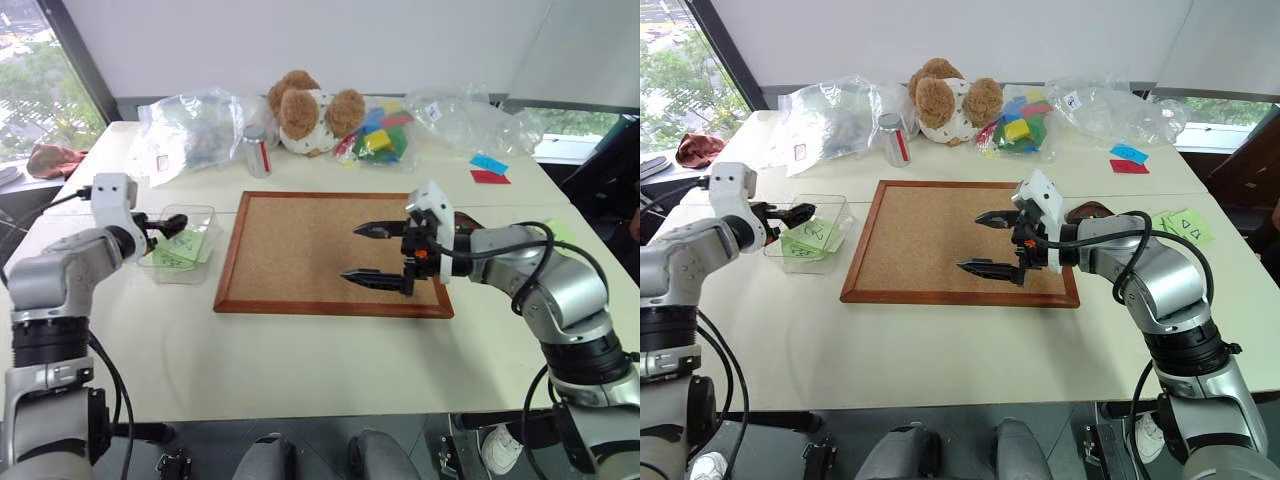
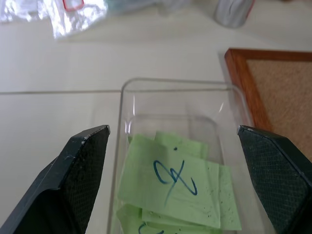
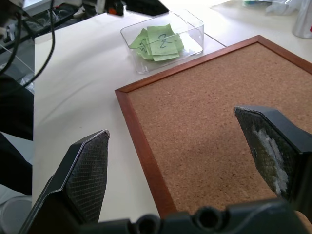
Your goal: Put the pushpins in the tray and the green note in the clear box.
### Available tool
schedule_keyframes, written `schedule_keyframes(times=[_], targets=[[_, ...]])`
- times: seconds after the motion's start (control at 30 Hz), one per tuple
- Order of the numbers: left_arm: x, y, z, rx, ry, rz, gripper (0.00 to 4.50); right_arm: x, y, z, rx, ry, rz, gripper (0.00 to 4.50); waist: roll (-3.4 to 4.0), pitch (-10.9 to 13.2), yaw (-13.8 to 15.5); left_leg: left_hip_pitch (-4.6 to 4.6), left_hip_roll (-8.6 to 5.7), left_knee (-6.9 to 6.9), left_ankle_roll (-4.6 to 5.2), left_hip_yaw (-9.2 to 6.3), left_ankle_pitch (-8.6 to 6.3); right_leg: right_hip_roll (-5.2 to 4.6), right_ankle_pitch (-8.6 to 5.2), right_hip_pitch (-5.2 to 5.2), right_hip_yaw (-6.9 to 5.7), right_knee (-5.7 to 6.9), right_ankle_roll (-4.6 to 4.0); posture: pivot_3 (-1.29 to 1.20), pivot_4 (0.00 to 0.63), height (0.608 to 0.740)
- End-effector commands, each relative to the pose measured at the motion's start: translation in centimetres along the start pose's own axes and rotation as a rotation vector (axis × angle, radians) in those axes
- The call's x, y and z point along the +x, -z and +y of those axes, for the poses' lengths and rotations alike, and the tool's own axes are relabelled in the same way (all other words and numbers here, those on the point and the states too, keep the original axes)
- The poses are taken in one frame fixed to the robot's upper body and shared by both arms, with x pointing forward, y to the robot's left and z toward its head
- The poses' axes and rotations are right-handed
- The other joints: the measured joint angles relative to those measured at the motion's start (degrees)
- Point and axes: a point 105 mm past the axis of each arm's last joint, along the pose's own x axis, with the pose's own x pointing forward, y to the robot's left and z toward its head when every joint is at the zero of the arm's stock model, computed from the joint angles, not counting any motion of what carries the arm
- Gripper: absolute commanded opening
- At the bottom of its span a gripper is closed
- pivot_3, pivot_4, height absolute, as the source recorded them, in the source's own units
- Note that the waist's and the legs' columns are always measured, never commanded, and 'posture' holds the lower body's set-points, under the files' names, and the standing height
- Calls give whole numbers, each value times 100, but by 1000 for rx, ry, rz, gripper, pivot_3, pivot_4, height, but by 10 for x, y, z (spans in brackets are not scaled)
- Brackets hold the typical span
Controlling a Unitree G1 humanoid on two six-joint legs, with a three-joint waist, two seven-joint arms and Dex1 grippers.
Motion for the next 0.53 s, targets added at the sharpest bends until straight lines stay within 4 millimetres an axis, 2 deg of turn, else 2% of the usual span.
schedule_keyframes(times=[0.03, 0.07, 0.23, 0.43, 0.53], targets=[[-19, -33, -10, 47, 81, -79, 4444, -5, -9, -4, -44, 18, -21, 4500, 0, 0, -2, 0, 0, 0, 0, 0, 0, 0, 0, 0, 0, 0, 0, 0, 150, 740], [-22, -34, -16, 55, 120, -78, 4444, -5, -9, -5, -45, 18, -20, 4500, 0, 0, -1, 0, 0, 0, 0, 0, 0, 0, 0, 0, 0, 0, 0, 0, 150, 740], [-38, -30, -69, 108, 427, -68, 4444, -15, -12, -10, -47, 42, -11, 4500, 0, 0, 13, -3, 0, 1, 1, 0, -1, -2, 0, 0, 0, -1, 0, 0, 150, 740], [-57, 6, -121, 337, 743, -43, 4444, -38, -7, -17, -33, 149, 29, 4500, 0, 0, 6, -3, 1, -1, 2, 0, -1, -2, -1, 0, 0, -3, -1, 0, 150, 740], [-63, 25, -131, 384, 838, 4, 4444, -47, -6, -16, -20, 192, 37, 4500, 1, 0, 8, -4, 2, -1, 2, 0, -1, -2, -1, 1, 2, -6, -1, 0, 150, 740]])
